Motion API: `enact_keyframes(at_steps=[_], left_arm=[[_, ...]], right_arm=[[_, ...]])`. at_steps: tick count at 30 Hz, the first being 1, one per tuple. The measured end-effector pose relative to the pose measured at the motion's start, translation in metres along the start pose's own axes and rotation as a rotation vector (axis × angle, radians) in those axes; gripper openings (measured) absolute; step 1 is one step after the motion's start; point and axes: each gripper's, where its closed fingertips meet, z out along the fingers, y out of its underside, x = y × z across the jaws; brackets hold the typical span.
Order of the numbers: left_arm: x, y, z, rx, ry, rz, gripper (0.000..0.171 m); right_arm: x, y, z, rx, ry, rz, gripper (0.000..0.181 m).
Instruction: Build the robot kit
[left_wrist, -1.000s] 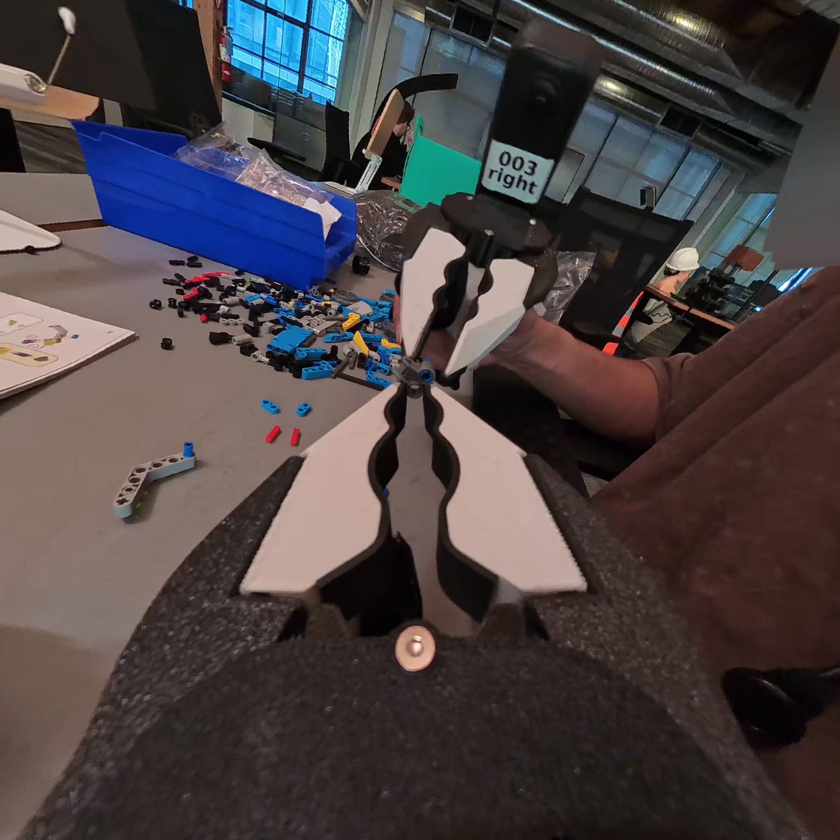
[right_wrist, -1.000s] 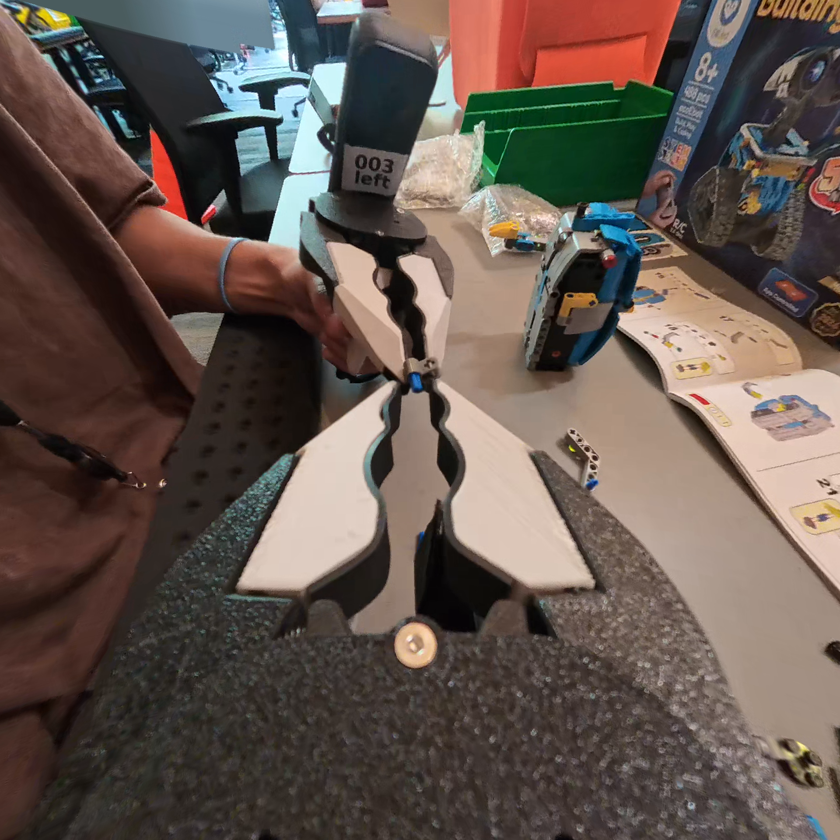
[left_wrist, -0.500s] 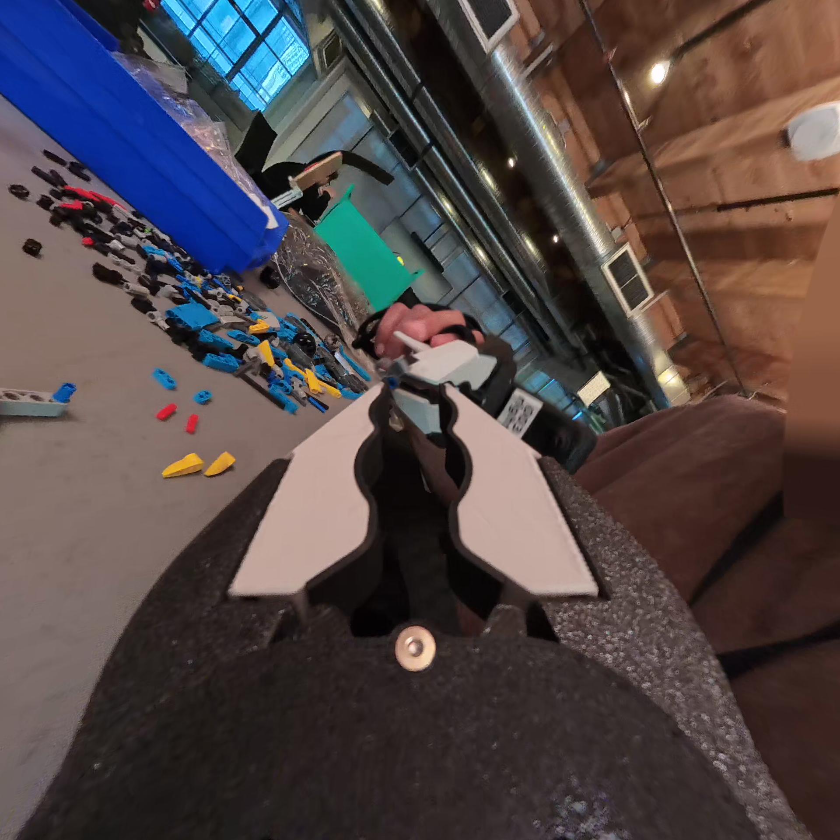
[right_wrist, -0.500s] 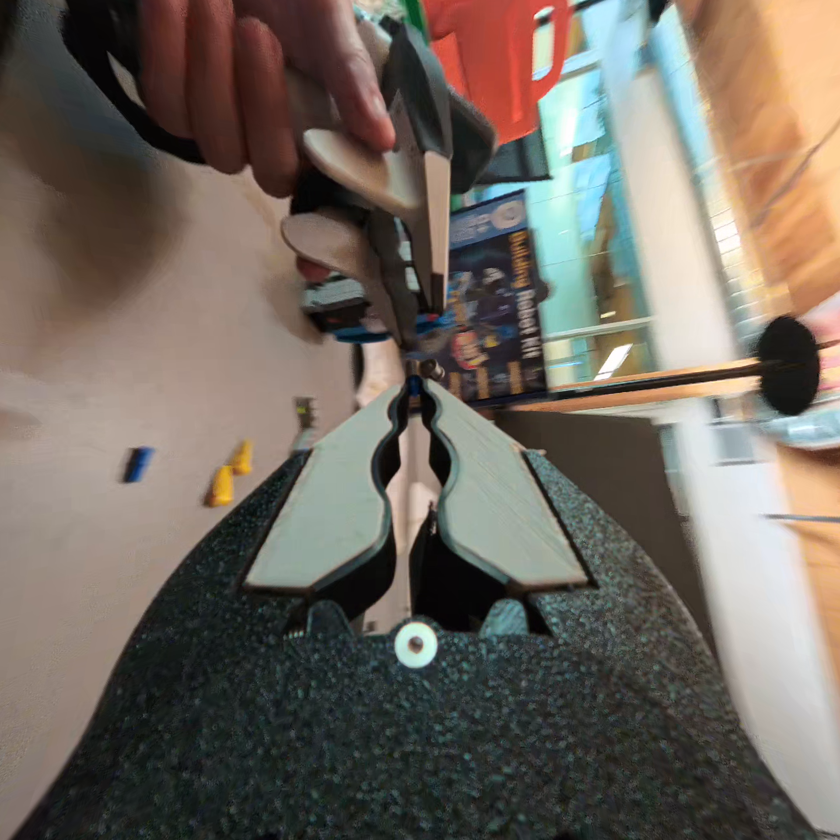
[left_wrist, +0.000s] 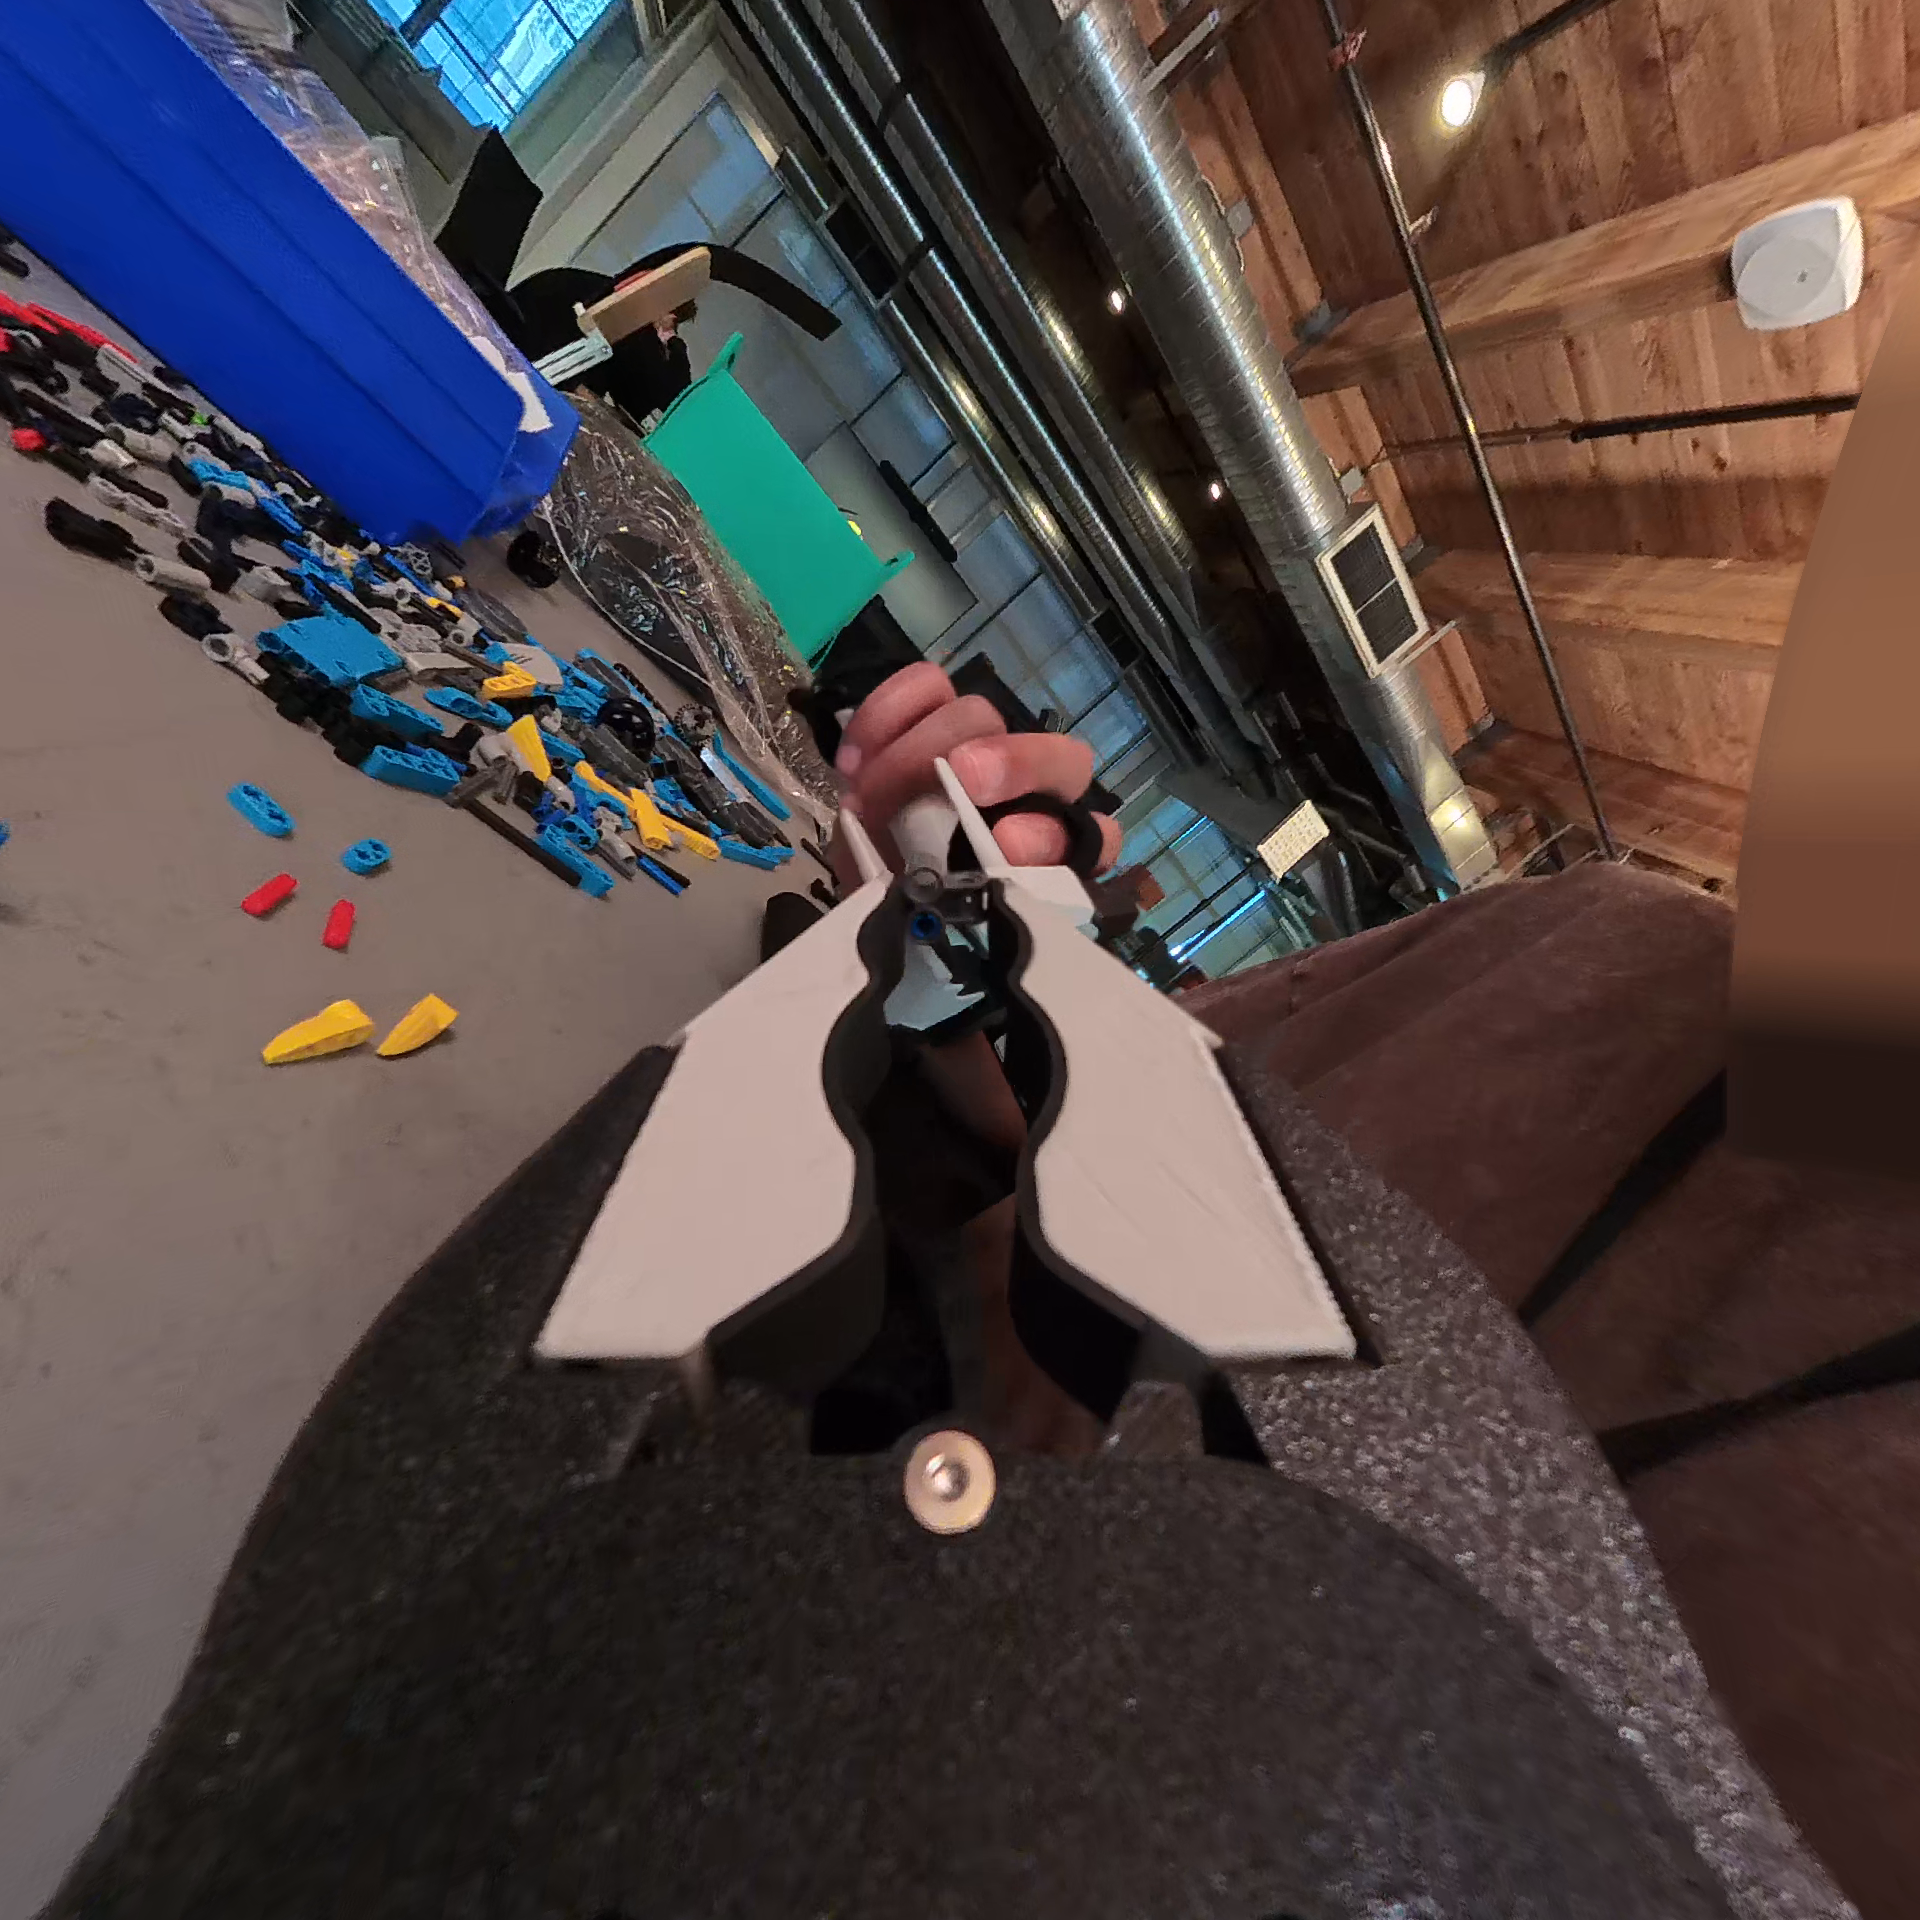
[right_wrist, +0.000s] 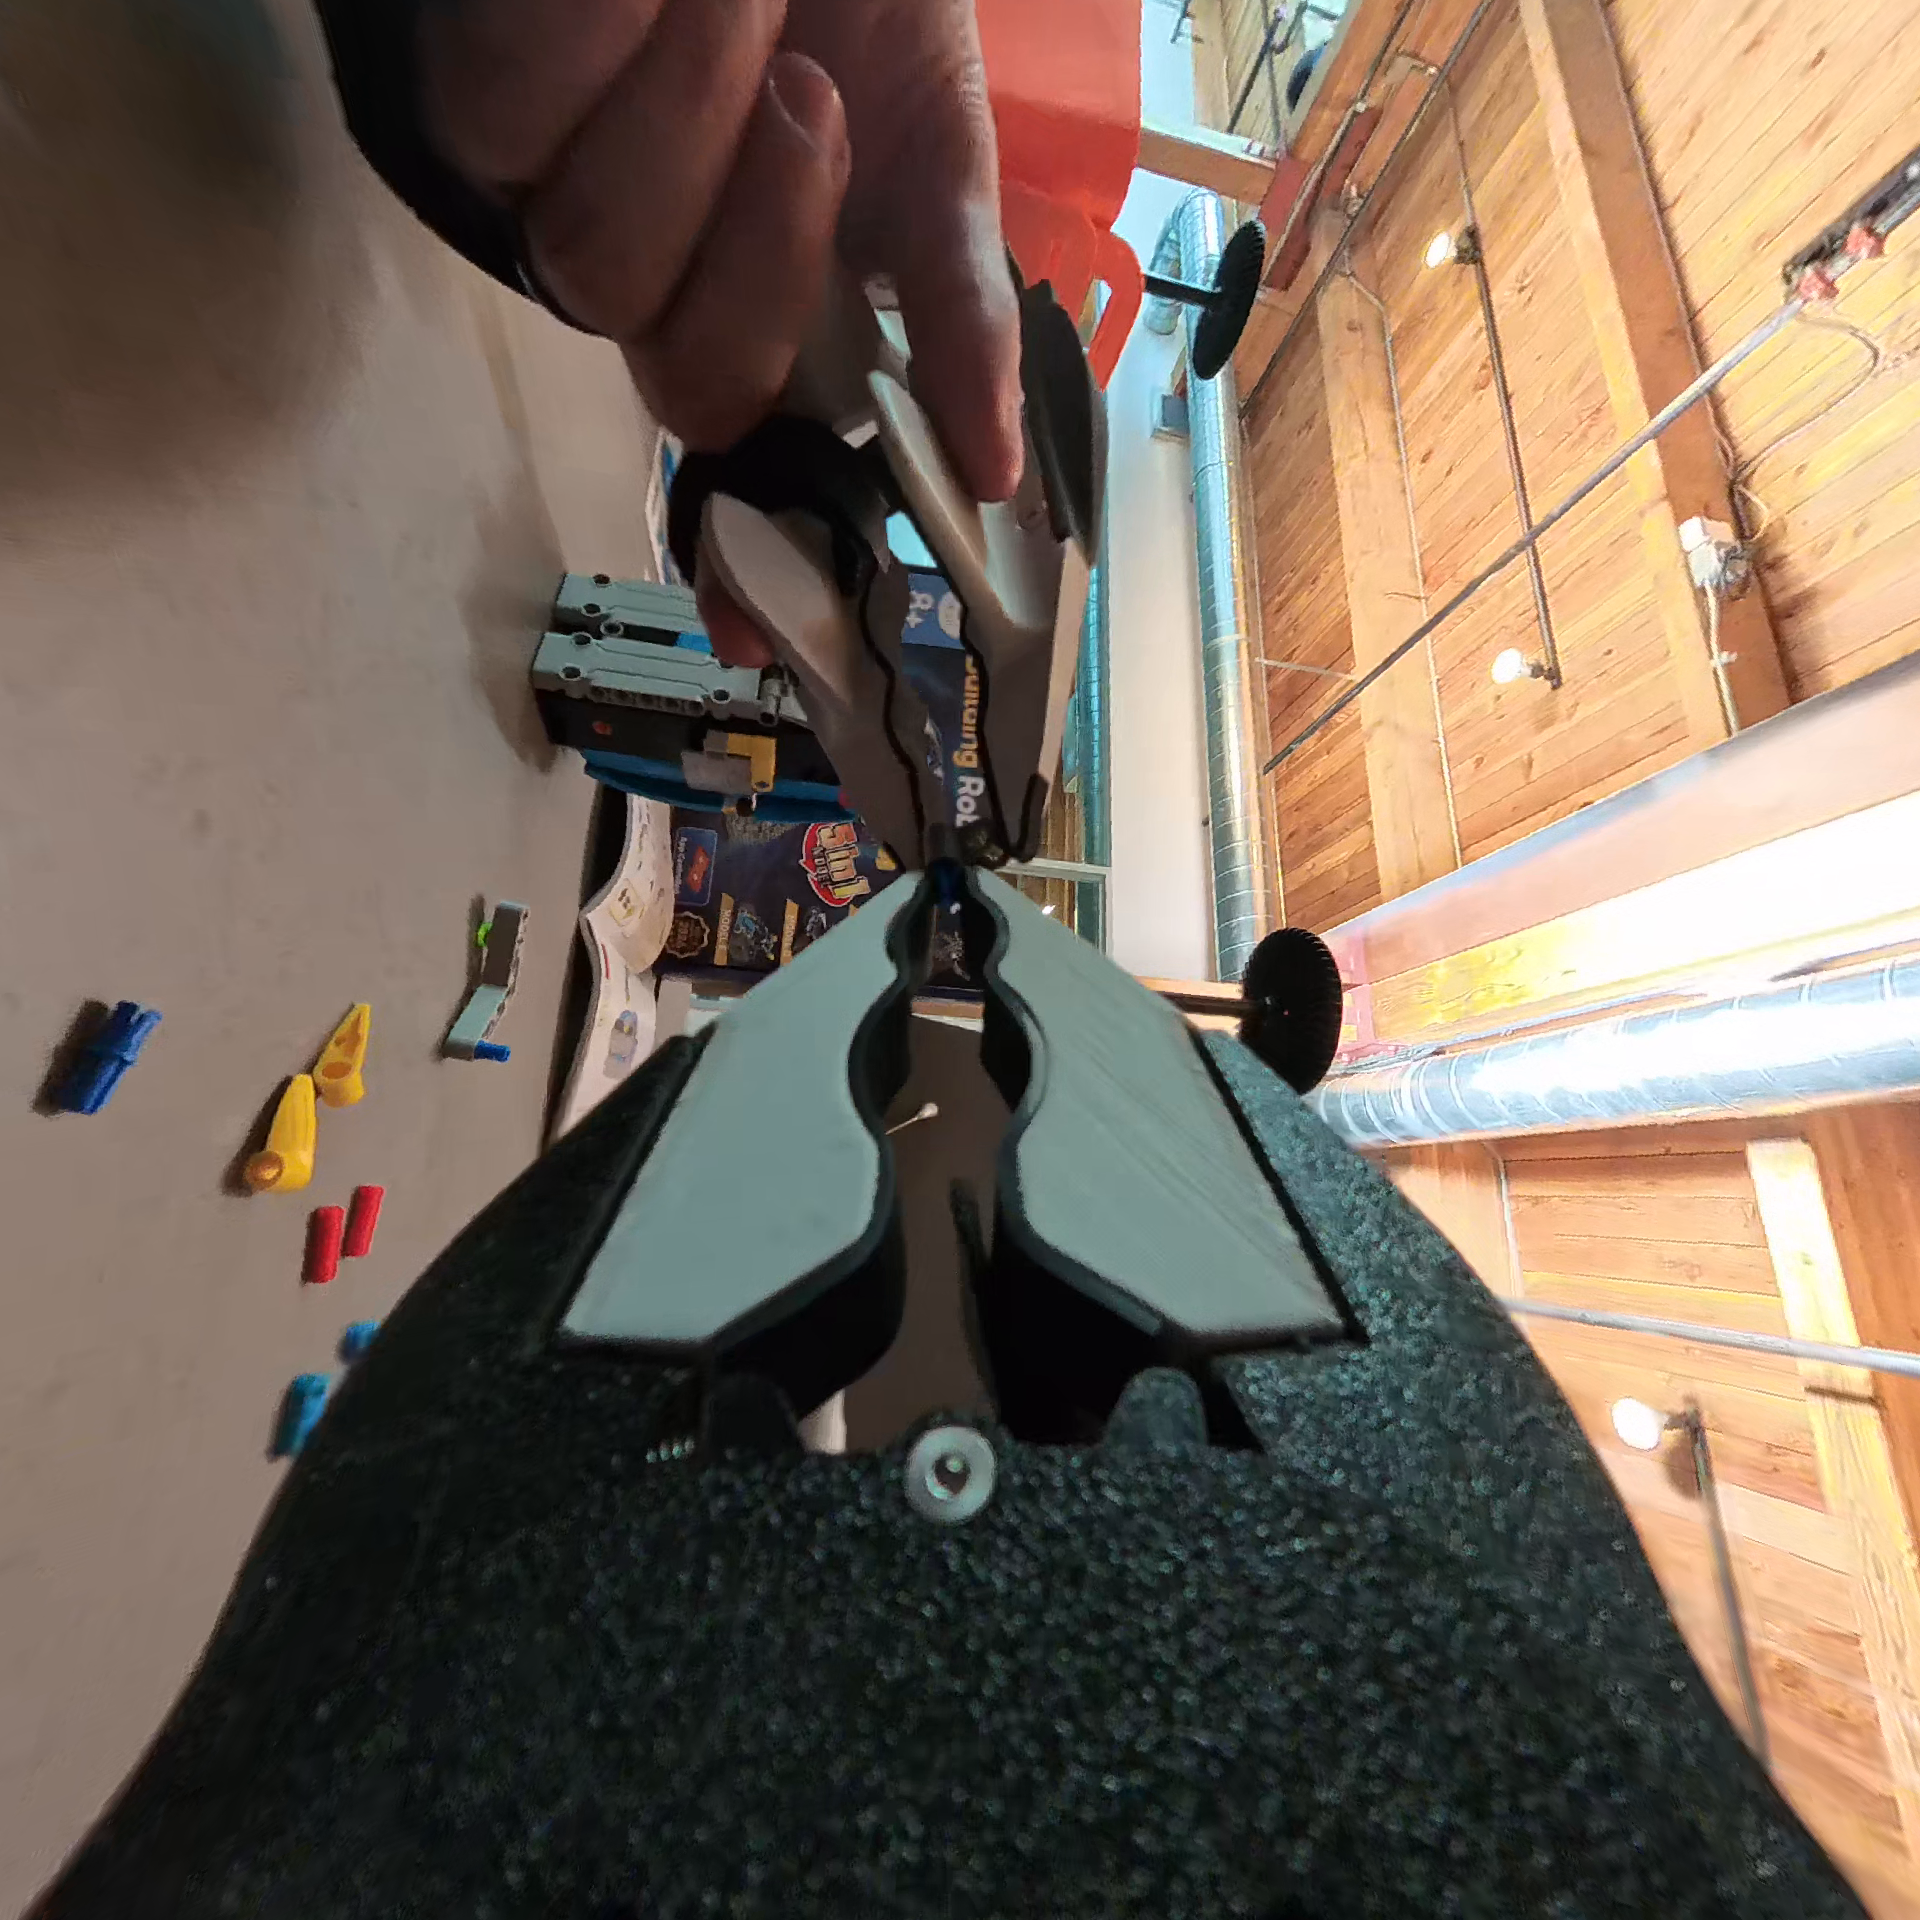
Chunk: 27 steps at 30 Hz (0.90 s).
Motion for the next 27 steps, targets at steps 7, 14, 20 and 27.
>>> enact_keyframes(at_steps=[7,14,20,27], left_arm=[[-0.011,-0.008,-0.008,-0.002,-0.169,0.216,0.014],[-0.019,-0.01,-0.015,-0.032,-0.299,0.403,0.014],[-0.019,-0.007,-0.013,-0.04,-0.296,0.408,0.015],[-0.014,-0.005,-0.01,-0.044,-0.254,0.382,0.014]], right_arm=[[0.0,0.02,-0.008,-0.05,-0.172,0.682,0.01],[-0.082,0.008,-0.045,-0.057,-1.06,1.561,0.029],[-0.116,0.006,-0.05,-0.205,-1.077,1.474,0.015],[-0.125,0.002,-0.051,-0.209,-1.056,1.432,0.006]])
